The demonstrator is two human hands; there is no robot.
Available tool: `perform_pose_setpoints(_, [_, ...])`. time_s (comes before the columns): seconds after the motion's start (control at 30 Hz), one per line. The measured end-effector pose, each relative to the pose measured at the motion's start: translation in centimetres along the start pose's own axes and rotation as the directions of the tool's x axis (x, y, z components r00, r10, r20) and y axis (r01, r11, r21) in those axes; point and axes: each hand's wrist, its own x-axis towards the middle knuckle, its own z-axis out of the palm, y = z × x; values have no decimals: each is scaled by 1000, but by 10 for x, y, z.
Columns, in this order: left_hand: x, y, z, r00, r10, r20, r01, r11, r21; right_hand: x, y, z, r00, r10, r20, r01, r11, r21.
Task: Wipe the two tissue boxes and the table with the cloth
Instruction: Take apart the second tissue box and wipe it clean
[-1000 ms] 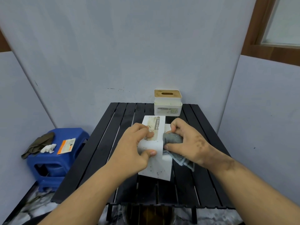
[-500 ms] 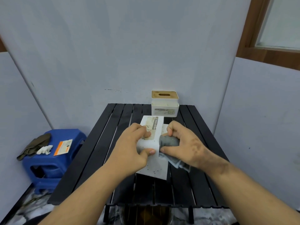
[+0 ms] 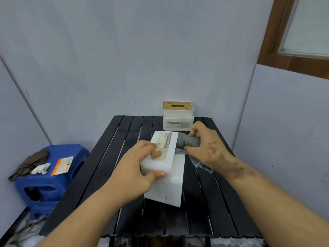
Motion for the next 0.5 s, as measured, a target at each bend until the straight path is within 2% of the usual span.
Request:
perform_pose_setpoints(0.07, [0, 1, 0, 1000, 15, -8, -15, 1000, 9, 6, 0, -1, 995, -27, 95, 31, 999, -40])
perform_pose_setpoints(0.13, [0, 1, 1, 1000, 19, -3, -19, 1000, 9, 13, 3, -11, 976, 0, 220, 7, 999, -32])
perform_pose_setpoints(0.17, [0, 0, 1, 1000, 21, 0, -21, 1000, 11, 16, 6, -16, 971, 21, 237, -17, 1000, -21])
perform_pose_setpoints(0.23, [0, 0, 1, 1000, 23, 0, -23, 1000, 18, 22, 11, -16, 986, 57, 154, -57, 998, 1])
perform_pose_setpoints(0.33, [1, -1, 1, 1000, 23, -3, -23, 1000, 13, 23, 10, 4, 1000, 30, 9, -30, 1000, 8])
perform_pose_setpoints(0.4, [2, 0, 2, 999, 31, -7, -31, 999, 6, 22, 10, 12, 1000, 20, 15, -20, 1000, 22])
perform_pose_setpoints(0.5, [2, 1, 3, 999, 35, -19, -35, 999, 3, 23, 17, 4, 983, 51, 176, -79, 985, 152])
